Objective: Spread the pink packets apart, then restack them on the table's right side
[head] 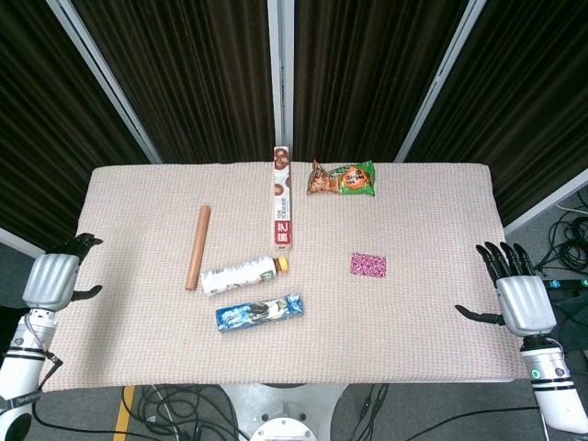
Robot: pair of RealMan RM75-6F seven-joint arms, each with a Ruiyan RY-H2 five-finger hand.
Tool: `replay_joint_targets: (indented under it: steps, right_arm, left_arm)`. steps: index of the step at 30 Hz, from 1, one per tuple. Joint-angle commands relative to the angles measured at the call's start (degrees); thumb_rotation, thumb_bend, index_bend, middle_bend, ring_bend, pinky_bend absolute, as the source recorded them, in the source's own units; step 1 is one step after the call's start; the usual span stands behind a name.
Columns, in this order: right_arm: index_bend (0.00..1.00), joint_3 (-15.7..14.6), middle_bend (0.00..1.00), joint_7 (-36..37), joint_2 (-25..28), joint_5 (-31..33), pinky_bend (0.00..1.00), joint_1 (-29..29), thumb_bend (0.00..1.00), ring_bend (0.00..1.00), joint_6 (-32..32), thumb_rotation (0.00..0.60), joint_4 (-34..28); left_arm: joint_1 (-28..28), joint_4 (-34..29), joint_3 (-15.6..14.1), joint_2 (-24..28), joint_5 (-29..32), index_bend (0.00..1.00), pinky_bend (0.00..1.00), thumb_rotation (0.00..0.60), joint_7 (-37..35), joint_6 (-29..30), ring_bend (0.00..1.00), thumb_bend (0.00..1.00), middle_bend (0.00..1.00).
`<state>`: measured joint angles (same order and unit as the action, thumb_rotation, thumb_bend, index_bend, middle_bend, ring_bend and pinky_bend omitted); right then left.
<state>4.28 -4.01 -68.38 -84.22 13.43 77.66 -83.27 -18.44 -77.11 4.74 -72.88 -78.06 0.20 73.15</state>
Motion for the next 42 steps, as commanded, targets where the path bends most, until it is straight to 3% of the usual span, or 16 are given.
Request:
replay_joint_targets:
  steps: [1, 5, 15, 17, 21, 29, 32, 34, 36, 38, 42]
  right_arm:
    - [0.06, 0.01, 0.07, -0.06, -0.24, 0.01, 0.00, 0.09, 0.00, 0.00, -0.20, 0.286, 0.18]
    - [0.06, -0.09, 0.07, -0.07, -0.38, -0.21, 0.00, 0.24, 0.00, 0.00, -0.50, 0.308, 0.25]
    - [0.06, 0.64, 0.07, 0.37, 0.77, 0.61, 0.00, 0.55, 0.00, 0.00, -1.17, 0.294, -0.78]
    - [0.06, 0.81, 0.10, 1.08, 0.58, 0.62, 0.07, 0.83, 0.00, 0.03, -1.50, 0.298, -0.68]
    - [0.07, 1.58, 0.26, 1.73, -0.52, 0.74, 0.32, 1.54, 0.00, 0.20, -1.60, 0.356, 0.51]
    - [0.10, 3.70, 0.34, 1.16, -1.17, 2.32, 0.41, 4.45, 0.00, 0.27, -4.60, 0.378, -1.38]
    - [0.20, 4.87, 0.54, 2.91, -1.28, 3.92, 0.63, 6.21, 0.04, 0.49, -7.39, 0.455, -3.00]
    - [0.27, 5.22, 0.83, 2.22, -0.95, 5.61, 0.78, 7.94, 0.08, 0.74, -11.03, 0.553, -4.25]
    - [0.29, 5.21, 0.99, -0.97, -0.59, 7.90, 0.88, 9.72, 0.12, 0.93, -14.94, 0.599, -5.25]
    - [0.26, 5.13, 1.00, -4.24, -0.81, 9.86, 0.93, 10.84, 0.17, 0.99, -17.10, 0.600, -5.81]
    - [0.12, 4.18, 1.00, -8.64, -1.74, 17.01, 0.94, 13.86, 0.24, 1.00, -25.52, 0.600, -7.17]
  left_arm:
    - [0.08, 0.29, -0.12, -0.32, -0.37, 0.29, 0.35, 0.600, -0.47, -0.13, 0.27, 0.00, 0.31]
    - [0.32, 0.95, -0.09, -0.91, -1.15, 0.29, 0.35, 0.600, -1.37, 0.64, 0.27, 0.00, 0.31]
    - [0.87, 0.83, 0.35, -1.38, -2.46, 0.29, 0.35, 0.600, -2.57, 2.62, 0.26, 0.00, 0.31]
    - [1.15, 1.08, 0.45, -1.73, -2.57, 0.29, 0.34, 0.600, -3.08, 3.19, 0.25, 0.00, 0.31]
    - [1.28, 1.42, 0.46, -1.71, -3.13, 0.29, 0.34, 0.600, -3.03, 3.71, 0.25, 0.00, 0.31]
    - [1.42, 0.88, 0.46, -1.16, -3.87, 0.29, 0.34, 0.600, -2.86, 4.17, 0.25, 0.00, 0.31]
    - [1.58, 0.65, 0.32, -1.07, -3.91, 0.29, 0.35, 0.600, -2.81, 4.10, 0.25, 0.00, 0.31]
    - [1.69, 0.64, 0.21, -0.98, -4.05, 0.29, 0.35, 0.600, -2.62, 4.17, 0.25, 0.00, 0.31]
    - [1.85, 0.52, 0.28, -0.93, -3.98, 0.29, 0.35, 0.600, -2.56, 4.38, 0.25, 0.00, 0.31]
    - [1.94, 0.24, 0.35, -0.74, -3.97, 0.29, 0.35, 0.600, -2.57, 4.49, 0.25, 0.00, 0.31]
    - [2.25, -0.77, 0.30, -0.12, -4.01, 0.29, 0.35, 0.600, -2.70, 4.64, 0.25, 0.00, 0.31]
